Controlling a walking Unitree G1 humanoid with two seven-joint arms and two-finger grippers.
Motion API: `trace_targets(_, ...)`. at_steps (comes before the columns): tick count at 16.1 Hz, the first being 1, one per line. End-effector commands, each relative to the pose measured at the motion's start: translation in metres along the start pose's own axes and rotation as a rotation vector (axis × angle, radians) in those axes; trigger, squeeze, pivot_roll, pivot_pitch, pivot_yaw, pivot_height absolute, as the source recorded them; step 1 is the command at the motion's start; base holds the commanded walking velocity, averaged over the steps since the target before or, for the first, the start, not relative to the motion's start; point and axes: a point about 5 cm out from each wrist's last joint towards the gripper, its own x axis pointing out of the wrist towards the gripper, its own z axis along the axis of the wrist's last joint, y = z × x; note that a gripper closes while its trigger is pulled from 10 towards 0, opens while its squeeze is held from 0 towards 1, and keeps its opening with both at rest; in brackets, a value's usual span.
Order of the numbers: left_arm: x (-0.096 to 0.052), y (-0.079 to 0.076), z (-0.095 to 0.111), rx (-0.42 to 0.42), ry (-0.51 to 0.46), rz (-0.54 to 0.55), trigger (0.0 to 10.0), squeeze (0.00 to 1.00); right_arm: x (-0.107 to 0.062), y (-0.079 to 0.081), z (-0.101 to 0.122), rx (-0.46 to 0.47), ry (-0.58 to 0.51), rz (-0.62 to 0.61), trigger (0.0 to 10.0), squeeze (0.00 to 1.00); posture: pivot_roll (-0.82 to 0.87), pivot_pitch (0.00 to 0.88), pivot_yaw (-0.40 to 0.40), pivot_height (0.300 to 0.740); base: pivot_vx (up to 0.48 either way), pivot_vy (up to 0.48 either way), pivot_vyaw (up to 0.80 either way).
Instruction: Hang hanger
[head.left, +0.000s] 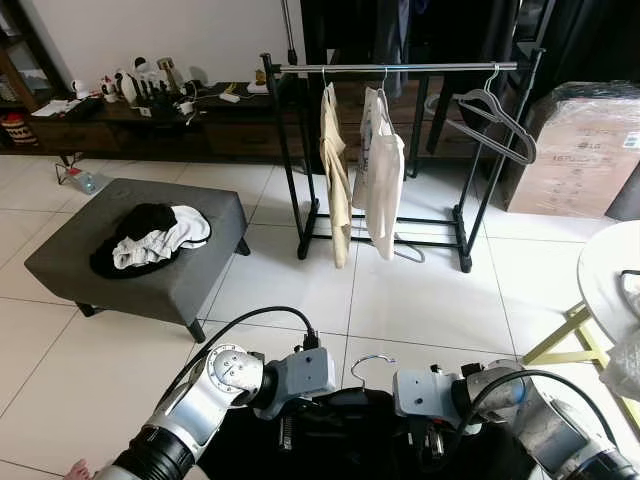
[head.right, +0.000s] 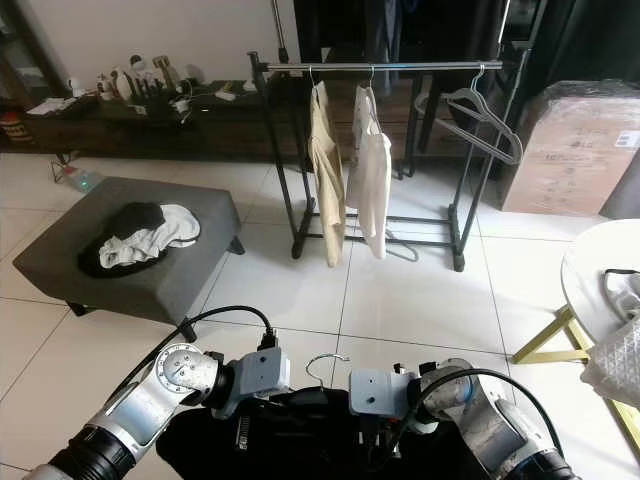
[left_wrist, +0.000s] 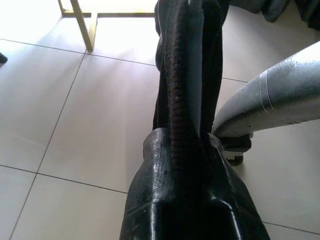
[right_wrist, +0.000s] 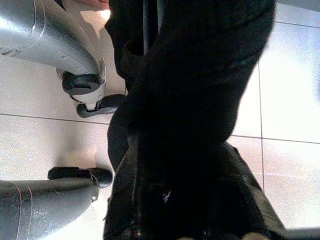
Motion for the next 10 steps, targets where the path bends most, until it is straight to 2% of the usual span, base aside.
trace_targets(1, -0.004, 0.002, 0.004, 0.009, -0.024, 0.022, 0.0, 0.00, 0.000, -0.001, 0.007, -0.003, -0.040, -0.003, 10.0, 1.00, -0.13, 0.063, 0.075, 0.740, 0.000, 0.000, 0.00)
trace_targets(7, -0.005, 0.002, 0.003, -0.003, -0.031, 0.039, 0.0, 0.00, 0.000, -0.006, 0.004, 0.003, -0.031, -0.038, 10.0, 1.00, -0.13, 0.069, 0.076, 0.740, 0.000, 0.000, 0.00)
trace_targets(8, -0.007, 0.001, 0.001, 0.010, -0.016, 0.042, 0.0, 0.00, -0.001, -0.009, 0.003, 0.003, -0.025, -0.062, 10.0, 0.31, -0.13, 0.071, 0.077, 0.740, 0.000, 0.000, 0.00)
trace_targets(9, -0.009, 0.002, -0.003, 0.038, 0.024, 0.059, 0.0, 0.00, -0.003, -0.015, 0.001, 0.013, -0.026, -0.115, 10.0, 0.00, -0.13, 0.073, 0.078, 0.740, 0.000, 0.000, 0.00)
trace_targets(10, -0.010, 0.003, -0.007, 0.048, 0.052, 0.076, 0.0, 0.00, -0.005, -0.019, 0.002, 0.025, -0.033, -0.148, 10.0, 0.00, -0.13, 0.073, 0.077, 0.740, 0.000, 0.000, 0.00)
